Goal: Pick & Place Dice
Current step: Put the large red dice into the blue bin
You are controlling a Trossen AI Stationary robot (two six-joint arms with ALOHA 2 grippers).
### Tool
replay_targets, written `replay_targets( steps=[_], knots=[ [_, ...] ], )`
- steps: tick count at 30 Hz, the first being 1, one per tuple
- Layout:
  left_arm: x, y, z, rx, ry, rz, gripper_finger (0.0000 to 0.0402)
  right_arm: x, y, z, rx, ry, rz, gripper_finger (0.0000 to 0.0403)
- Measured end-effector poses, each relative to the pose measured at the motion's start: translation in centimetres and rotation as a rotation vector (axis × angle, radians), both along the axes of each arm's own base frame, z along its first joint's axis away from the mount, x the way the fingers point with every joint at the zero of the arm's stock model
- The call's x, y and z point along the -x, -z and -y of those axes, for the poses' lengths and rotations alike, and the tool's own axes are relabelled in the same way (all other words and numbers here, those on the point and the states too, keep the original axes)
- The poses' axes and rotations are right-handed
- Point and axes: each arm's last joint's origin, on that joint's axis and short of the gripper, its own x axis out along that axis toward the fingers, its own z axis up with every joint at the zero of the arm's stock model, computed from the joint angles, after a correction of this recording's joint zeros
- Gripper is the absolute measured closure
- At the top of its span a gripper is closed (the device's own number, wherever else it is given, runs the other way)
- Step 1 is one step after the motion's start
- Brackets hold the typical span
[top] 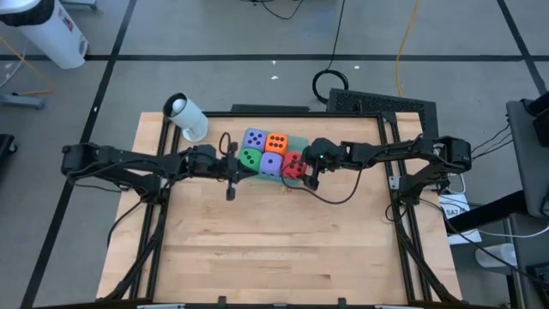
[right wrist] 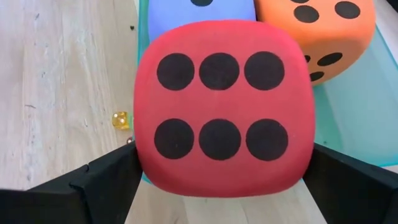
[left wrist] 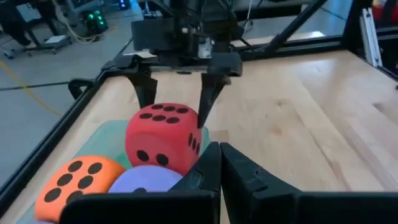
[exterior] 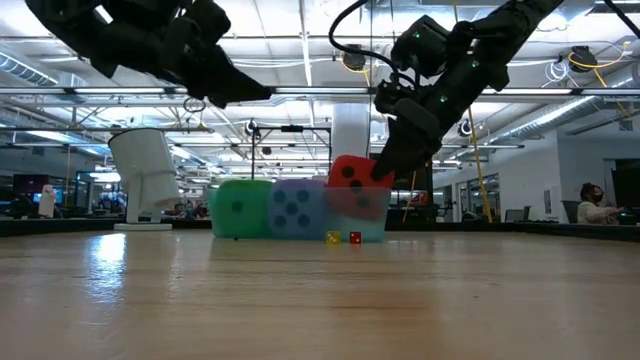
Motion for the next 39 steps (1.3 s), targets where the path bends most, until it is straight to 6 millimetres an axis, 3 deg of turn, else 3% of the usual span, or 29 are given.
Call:
replay_targets(
  steps=[12,22,32,39],
  knots=[
    [-2.4,0.5,-0.2,0.091,0.013,0.016,0.0394,-0.1,0.0,0.0,0.038,-0.035,0.001,0.0007],
    [-7.9,1.5,-1.0,0.093,0.033,-0.058,0.0398,-0.2,-0.1,-0.2,0.05,-0.052,0.006,0.0007],
    [-13.6,1.2,-3.4,0.04,-0.046,-0.252,0.0396,-0.2,-0.1,-0.2,0.061,-0.074,0.006,0.0007],
    [-15.5,2.8,-5.5,0.099,-0.056,-0.362,0.0397,-0.3,0.0,-0.6,0.118,-0.128,-0.014,0.0007]
  ],
)
